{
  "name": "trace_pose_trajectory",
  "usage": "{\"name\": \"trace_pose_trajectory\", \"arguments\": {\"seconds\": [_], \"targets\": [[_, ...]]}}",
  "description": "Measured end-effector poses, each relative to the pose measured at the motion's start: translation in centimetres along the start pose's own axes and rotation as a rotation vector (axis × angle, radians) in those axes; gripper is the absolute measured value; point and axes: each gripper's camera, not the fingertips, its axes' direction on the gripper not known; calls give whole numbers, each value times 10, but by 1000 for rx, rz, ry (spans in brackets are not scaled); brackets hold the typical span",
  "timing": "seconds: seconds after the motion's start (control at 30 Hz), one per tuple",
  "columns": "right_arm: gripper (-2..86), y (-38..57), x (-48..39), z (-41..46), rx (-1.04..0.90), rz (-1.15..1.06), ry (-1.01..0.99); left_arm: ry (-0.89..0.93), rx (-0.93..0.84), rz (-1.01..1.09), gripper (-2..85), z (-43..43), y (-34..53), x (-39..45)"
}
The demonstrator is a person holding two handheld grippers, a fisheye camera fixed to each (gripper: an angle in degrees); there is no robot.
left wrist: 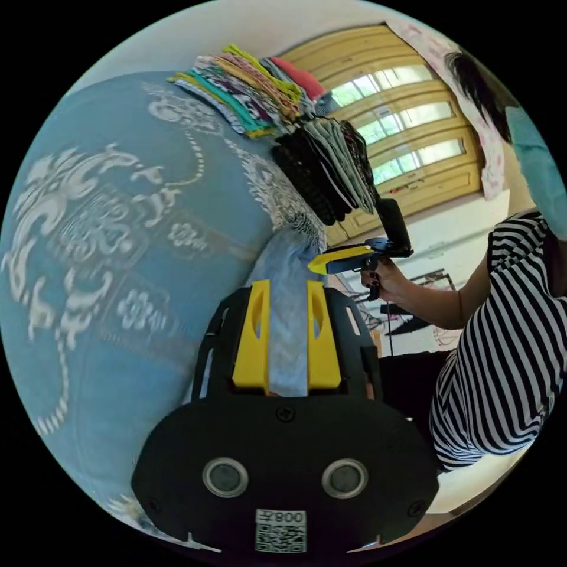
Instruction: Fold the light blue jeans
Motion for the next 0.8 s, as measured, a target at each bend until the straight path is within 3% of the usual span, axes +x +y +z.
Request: {"name": "trace_pose_trajectory", "arguments": {"seconds": [0.1,0.27,0.53,0.8], "targets": [[81,34,60,-23,120,213,-17,31,-113,134,92,40,-64,13],[94,68,122,-23,261,378,-167,56,-281,236,93,105,-141,30],[85,90,163,-1,304,420,-274,44,-453,293,66,166,-184,48],[48,109,194,7,313,390,-462,137,-462,263,35,171,-189,49]]}}
